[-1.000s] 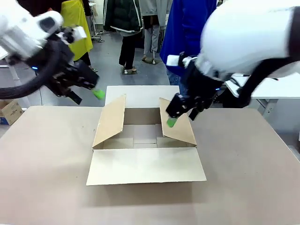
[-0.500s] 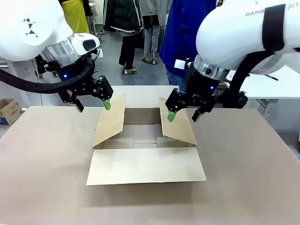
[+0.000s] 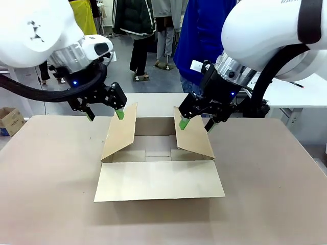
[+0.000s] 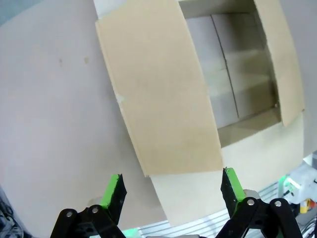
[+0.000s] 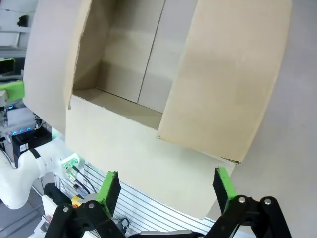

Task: Pack the gift set into the box.
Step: Place both hands on the side flaps of the Package Box and spread them outward, then lift both hands away from the flaps of the Package Box.

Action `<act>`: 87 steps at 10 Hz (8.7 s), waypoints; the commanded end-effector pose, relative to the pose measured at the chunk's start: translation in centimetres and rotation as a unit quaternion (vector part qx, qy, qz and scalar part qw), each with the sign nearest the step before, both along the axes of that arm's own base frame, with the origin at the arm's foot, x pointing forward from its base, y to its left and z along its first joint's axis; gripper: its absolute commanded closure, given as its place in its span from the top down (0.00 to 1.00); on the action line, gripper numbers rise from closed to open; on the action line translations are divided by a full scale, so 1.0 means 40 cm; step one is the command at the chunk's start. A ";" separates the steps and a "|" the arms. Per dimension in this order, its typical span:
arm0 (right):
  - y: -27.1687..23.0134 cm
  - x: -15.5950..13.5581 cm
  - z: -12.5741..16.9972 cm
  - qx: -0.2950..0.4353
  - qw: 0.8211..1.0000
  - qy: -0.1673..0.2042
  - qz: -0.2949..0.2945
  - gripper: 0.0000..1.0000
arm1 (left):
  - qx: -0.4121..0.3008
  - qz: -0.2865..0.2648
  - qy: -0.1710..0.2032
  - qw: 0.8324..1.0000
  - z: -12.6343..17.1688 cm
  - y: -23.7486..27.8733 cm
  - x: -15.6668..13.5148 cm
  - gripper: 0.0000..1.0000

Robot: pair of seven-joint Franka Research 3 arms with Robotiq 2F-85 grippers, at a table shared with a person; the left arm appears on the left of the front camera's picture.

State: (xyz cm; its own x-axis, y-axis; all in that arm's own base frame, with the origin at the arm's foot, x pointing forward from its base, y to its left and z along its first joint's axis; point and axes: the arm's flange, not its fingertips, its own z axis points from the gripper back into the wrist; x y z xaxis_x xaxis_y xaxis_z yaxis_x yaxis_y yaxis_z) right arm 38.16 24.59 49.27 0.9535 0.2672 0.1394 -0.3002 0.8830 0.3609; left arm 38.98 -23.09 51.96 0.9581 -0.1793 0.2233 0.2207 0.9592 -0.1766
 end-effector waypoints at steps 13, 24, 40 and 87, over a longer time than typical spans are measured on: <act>-0.001 0.005 0.003 -0.013 1.000 -0.002 -0.013 1.00 | 0.184 0.121 0.025 0.975 -0.177 -0.170 0.175 1.00; -0.001 0.005 0.003 -0.013 1.000 -0.002 -0.013 1.00 | 0.156 0.151 -0.029 0.976 -0.046 0.097 0.109 1.00; 0.264 0.228 0.008 -0.137 0.969 -0.035 -0.203 1.00 | 0.036 0.143 0.034 0.989 -0.141 0.329 0.144 1.00; -0.389 0.231 -0.148 0.018 0.958 0.014 -0.287 1.00 | 0.036 0.143 0.034 0.989 -0.141 0.329 0.144 1.00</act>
State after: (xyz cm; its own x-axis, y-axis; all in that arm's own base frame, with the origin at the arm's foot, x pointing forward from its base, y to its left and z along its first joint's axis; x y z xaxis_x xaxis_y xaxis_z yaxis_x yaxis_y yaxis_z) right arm 47.39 9.12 42.83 0.9482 -0.2951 0.1179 0.2256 0.8865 0.4041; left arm 44.77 -9.94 46.19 0.9864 0.0740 0.1470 -0.0551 0.9902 -0.1282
